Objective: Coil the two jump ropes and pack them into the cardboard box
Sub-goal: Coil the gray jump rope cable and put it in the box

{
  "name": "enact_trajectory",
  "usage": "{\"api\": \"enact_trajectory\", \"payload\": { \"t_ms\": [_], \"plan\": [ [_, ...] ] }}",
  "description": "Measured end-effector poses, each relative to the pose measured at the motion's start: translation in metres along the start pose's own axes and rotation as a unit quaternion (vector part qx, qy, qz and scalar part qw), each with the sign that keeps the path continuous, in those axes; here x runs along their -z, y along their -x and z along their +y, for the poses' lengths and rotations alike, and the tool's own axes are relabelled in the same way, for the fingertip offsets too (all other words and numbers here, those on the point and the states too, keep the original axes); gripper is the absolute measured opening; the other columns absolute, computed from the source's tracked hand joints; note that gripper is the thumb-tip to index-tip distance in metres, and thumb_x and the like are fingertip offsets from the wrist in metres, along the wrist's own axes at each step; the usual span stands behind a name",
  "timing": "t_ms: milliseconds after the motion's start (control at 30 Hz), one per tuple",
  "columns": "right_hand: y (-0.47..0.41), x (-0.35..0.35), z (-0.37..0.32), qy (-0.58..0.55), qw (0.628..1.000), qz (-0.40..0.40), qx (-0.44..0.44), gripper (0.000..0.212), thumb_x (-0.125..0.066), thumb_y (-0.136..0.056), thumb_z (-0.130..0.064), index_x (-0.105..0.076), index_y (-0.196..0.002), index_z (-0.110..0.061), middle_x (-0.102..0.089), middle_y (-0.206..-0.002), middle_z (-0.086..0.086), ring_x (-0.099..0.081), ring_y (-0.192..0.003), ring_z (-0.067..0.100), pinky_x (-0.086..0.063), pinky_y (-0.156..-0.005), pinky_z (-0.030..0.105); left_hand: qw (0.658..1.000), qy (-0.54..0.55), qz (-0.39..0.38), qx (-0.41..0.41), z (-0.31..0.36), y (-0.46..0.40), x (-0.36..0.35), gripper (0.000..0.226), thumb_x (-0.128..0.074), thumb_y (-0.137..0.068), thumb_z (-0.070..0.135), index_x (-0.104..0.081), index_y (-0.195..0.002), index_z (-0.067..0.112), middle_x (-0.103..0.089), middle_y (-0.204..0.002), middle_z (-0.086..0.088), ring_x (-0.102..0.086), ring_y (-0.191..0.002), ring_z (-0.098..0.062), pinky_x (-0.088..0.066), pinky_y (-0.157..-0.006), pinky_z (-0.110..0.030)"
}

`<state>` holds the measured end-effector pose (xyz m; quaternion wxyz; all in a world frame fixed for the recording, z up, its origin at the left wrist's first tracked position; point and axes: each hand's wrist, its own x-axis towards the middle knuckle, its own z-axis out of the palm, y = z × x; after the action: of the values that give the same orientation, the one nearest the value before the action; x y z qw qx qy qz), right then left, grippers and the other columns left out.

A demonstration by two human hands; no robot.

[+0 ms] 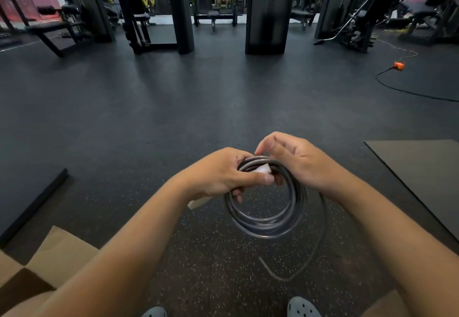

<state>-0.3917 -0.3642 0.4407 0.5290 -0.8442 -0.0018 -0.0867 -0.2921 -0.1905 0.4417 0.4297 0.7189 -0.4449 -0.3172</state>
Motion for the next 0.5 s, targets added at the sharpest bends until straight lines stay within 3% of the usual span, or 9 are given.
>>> {"api": "enact_trajectory", "payload": {
  "t_ms": [100, 167, 233, 300, 367, 433, 500],
  "plan": [
    [0.001, 0.009, 0.003, -0.021, 0.998, 0.057, -0.008, 0.050, -0.048, -0.095, -0.055, -0.071, -0.099, -0.011, -0.066, -0.068, 0.002, -0.048, -0.051, 0.012, -0.036, -0.048, 0.023, 0.999, 0.034, 0.015, -0.008, -0.003, 0.001, 0.008, 0.018, -0.069, -0.096, 0.034, -0.071, -0.091, 0.016, -0.047, -0.065, 0.004, -0.047, -0.057, -0.013, -0.058, -0.066, -0.038],
    [0.003, 0.023, 0.008, -0.016, 0.996, 0.081, -0.025, 0.038, -0.058, -0.095, -0.050, -0.073, -0.100, -0.015, -0.068, -0.072, 0.000, -0.038, -0.048, 0.012, -0.028, -0.045, 0.023, 0.996, 0.076, 0.049, -0.007, -0.006, 0.002, 0.018, 0.034, -0.068, -0.095, 0.035, -0.063, -0.098, 0.001, -0.046, -0.066, 0.004, -0.046, -0.059, -0.014, -0.055, -0.064, -0.035],
    [0.007, 0.039, 0.014, 0.013, 0.996, 0.076, -0.041, 0.019, -0.067, -0.096, -0.034, -0.074, -0.102, -0.018, -0.071, -0.075, 0.000, -0.040, -0.049, 0.007, -0.032, -0.048, 0.019, 0.983, 0.145, 0.110, -0.014, -0.010, 0.002, 0.027, 0.031, -0.070, -0.090, 0.037, -0.059, -0.090, 0.007, -0.046, -0.068, 0.001, -0.048, -0.061, -0.015, -0.053, -0.060, -0.032],
    [0.012, 0.050, 0.023, 0.021, 0.995, 0.070, -0.062, 0.015, -0.065, -0.098, -0.027, -0.076, -0.102, -0.019, -0.073, -0.077, 0.005, -0.044, -0.053, 0.013, -0.037, -0.050, 0.025, 0.951, 0.256, 0.171, -0.018, -0.013, 0.001, 0.031, 0.026, -0.070, -0.087, 0.035, -0.056, -0.084, 0.013, -0.046, -0.067, 0.001, -0.050, -0.059, -0.014, -0.053, -0.054, -0.027],
    [0.011, 0.050, 0.031, 0.035, 0.989, 0.105, -0.099, 0.030, -0.058, -0.101, -0.037, -0.077, -0.095, -0.014, -0.069, -0.066, 0.010, -0.046, -0.052, 0.022, -0.040, -0.047, 0.029, 0.907, 0.355, 0.226, -0.026, -0.012, -0.004, 0.029, 0.025, -0.069, -0.087, 0.034, -0.054, -0.082, 0.014, -0.046, -0.062, 0.002, -0.049, -0.057, -0.012, -0.053, -0.051, -0.025],
    [0.006, 0.043, 0.034, 0.043, 0.980, 0.139, -0.135, 0.048, -0.049, -0.103, -0.048, -0.074, -0.091, -0.009, -0.055, -0.053, 0.008, -0.042, -0.044, 0.020, -0.036, -0.041, 0.027, 0.864, 0.419, 0.278, -0.029, -0.007, -0.010, 0.020, 0.024, -0.066, -0.093, 0.031, -0.055, -0.081, 0.014, -0.047, -0.058, 0.004, -0.048, -0.053, -0.011, -0.054, -0.051, -0.026],
    [0.001, 0.028, 0.032, -0.009, 0.982, 0.129, -0.136, 0.053, -0.040, -0.103, -0.056, -0.070, -0.097, -0.012, -0.050, -0.055, 0.002, -0.039, -0.046, 0.017, -0.033, -0.042, 0.024, 0.823, 0.471, 0.316, -0.025, 0.000, -0.017, 0.007, 0.023, -0.066, -0.096, 0.030, -0.056, -0.081, 0.015, -0.049, -0.058, 0.004, -0.050, -0.051, -0.011, -0.057, -0.057, -0.029]
  ]
}}
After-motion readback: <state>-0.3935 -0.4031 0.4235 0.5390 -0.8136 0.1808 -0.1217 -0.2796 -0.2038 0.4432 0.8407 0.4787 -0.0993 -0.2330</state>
